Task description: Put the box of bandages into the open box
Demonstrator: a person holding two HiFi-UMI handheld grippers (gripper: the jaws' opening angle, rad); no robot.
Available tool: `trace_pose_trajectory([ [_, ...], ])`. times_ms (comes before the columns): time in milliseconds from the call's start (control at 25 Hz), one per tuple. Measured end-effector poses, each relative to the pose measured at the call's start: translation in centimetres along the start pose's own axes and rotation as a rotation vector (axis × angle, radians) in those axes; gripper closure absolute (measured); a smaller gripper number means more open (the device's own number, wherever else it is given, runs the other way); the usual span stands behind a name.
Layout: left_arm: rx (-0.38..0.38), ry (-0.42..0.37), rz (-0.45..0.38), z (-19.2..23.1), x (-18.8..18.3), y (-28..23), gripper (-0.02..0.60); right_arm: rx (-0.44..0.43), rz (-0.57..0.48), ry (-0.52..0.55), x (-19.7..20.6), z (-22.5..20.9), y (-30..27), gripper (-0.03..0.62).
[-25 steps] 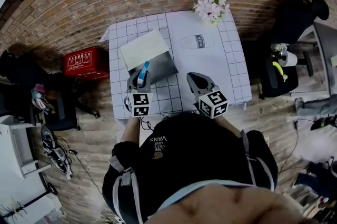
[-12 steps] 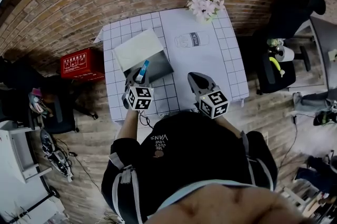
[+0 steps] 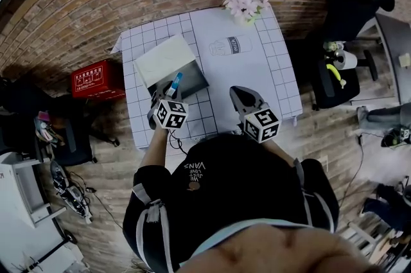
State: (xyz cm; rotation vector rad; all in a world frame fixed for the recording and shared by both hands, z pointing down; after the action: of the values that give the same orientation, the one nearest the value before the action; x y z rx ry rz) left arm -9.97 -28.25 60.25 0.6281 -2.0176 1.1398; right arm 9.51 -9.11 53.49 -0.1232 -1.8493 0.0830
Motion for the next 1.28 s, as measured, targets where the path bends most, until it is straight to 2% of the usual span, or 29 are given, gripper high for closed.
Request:
trace_pose_trajectory([
  [480,0.031,-0.071,0.112,-0.2,0.8,-1.8,0.497,0.036,0.004,-0.016,0.3,-0.4,0.7,0.591],
  [1080,0.056,-0.095,0.151,0.1,1.1,-3.6,0.495,0.055,-0.004,-0.021,0.3,-0.9,0.6,0.591],
  [1280,0.091,-0.092,0.165,-0.2,1.3,-3.9,0.493,0.059,0.000,-0.026,0.2,-1.1,0.5,0.591],
])
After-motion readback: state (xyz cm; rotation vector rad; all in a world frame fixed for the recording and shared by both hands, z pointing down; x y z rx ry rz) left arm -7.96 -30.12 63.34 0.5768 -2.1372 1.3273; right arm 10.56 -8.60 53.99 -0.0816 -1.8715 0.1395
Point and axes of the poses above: the fingertips, and each gripper's own axes: y backward along the fingers, z to its left, x out of its underside, the point moved 9 cm from there along y, backward along the fingers, and after that the axes turned 12 degrees about -z, right-handed, at the moved point
